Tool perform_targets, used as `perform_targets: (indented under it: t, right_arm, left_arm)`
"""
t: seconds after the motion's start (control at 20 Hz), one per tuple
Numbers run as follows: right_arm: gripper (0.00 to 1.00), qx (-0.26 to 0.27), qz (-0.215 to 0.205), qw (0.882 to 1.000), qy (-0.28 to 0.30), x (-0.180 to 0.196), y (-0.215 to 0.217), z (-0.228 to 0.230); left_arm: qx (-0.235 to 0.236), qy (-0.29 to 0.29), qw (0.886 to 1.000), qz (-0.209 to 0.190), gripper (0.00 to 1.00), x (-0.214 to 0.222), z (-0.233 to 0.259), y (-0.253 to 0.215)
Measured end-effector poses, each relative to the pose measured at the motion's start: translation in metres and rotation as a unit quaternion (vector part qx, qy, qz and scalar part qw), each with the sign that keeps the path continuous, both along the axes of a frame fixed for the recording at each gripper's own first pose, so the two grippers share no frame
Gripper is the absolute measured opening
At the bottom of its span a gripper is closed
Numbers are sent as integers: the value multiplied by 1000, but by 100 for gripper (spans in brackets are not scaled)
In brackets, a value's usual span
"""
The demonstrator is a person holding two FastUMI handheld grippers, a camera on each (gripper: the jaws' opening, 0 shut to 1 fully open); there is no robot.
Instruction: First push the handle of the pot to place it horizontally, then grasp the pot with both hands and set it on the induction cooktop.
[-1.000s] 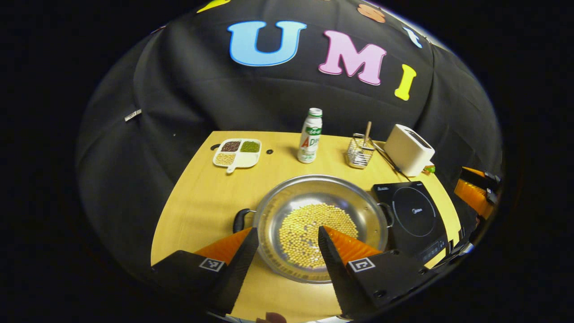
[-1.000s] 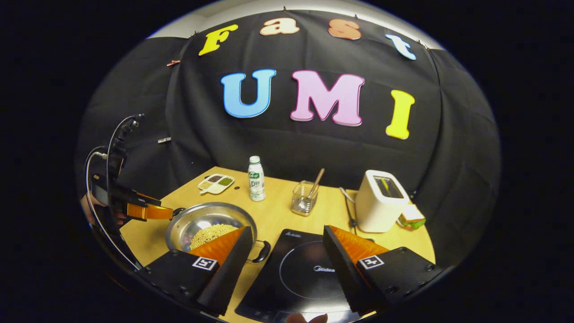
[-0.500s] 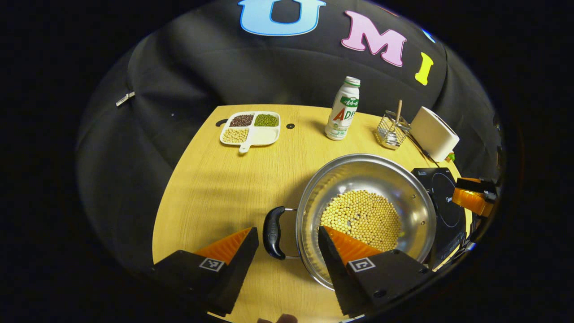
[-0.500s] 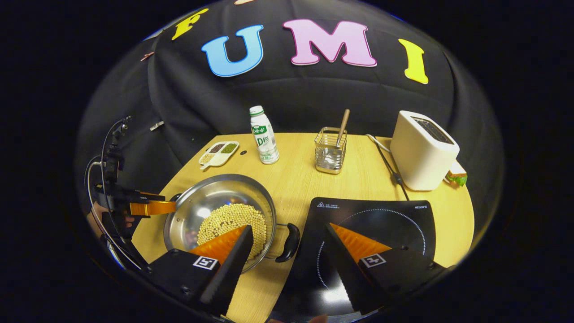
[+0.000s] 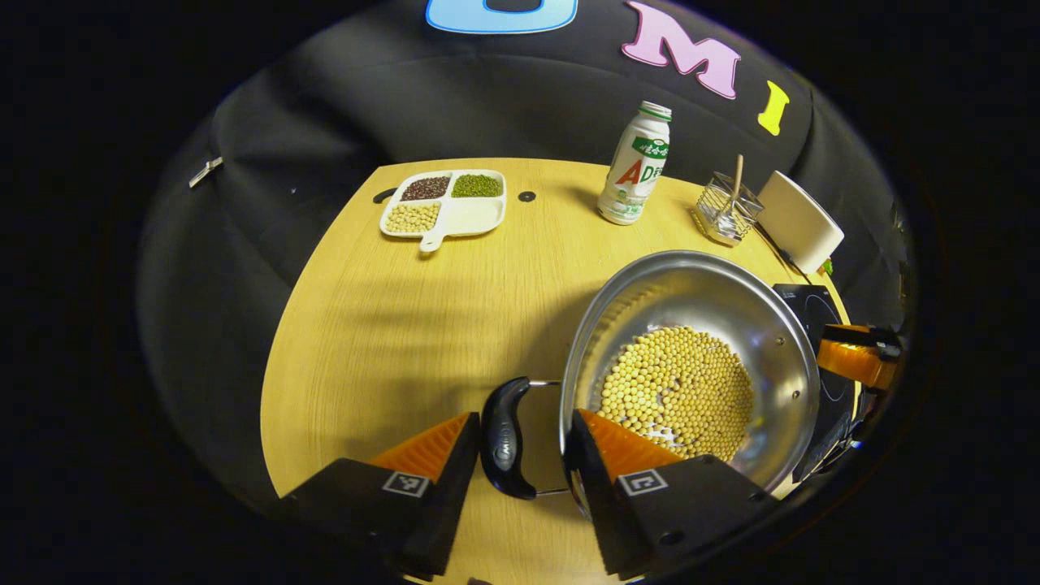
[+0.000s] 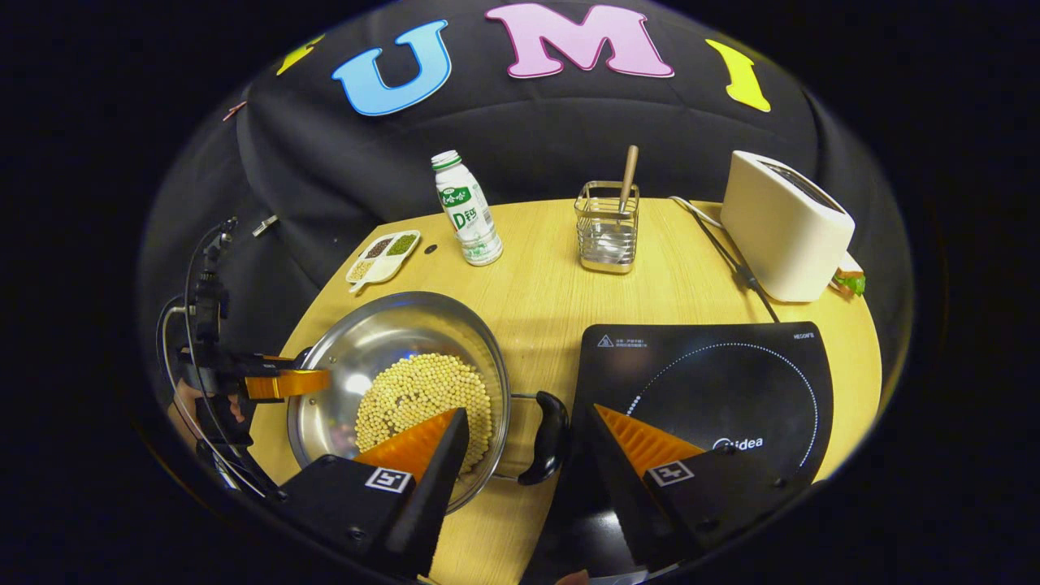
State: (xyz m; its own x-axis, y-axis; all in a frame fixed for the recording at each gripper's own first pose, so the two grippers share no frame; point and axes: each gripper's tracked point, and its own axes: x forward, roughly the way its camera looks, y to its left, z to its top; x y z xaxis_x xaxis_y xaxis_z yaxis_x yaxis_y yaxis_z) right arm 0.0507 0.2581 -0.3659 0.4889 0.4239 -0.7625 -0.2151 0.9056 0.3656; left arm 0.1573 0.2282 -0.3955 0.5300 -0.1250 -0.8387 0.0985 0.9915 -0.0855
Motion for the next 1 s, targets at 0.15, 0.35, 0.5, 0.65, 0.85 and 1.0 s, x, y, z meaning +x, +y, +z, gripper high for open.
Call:
perform_targets:
  t: [0.15, 0.35, 0.5, 0.65, 0.85, 1.0]
  right_arm:
    - [90, -1, 3, 1000, 11, -3, 6, -7]
    - [78, -6, 4, 1000, 27, -5, 19, -17]
    - [77, -20, 12, 999, 45, -9, 26, -34]
    - [66, -26, -6, 999, 44, 1, 26, -41]
    - [54, -28, -14, 998, 49, 1, 28, -40]
    - [54, -33, -7, 998, 54, -4, 29, -39]
  left_arm:
    - [8, 5, 1000, -7, 63, 0, 1, 1]
    - [11, 11, 1000, -10, 62, -1, -1, 4]
    - [13, 12, 1000, -8, 62, -1, -1, 5]
    - [17, 9, 1000, -2, 62, -2, 2, 6]
    - [18, 1, 1000, 19, 55, -2, 6, 6]
    - [18, -3, 999, 28, 54, -2, 9, 5]
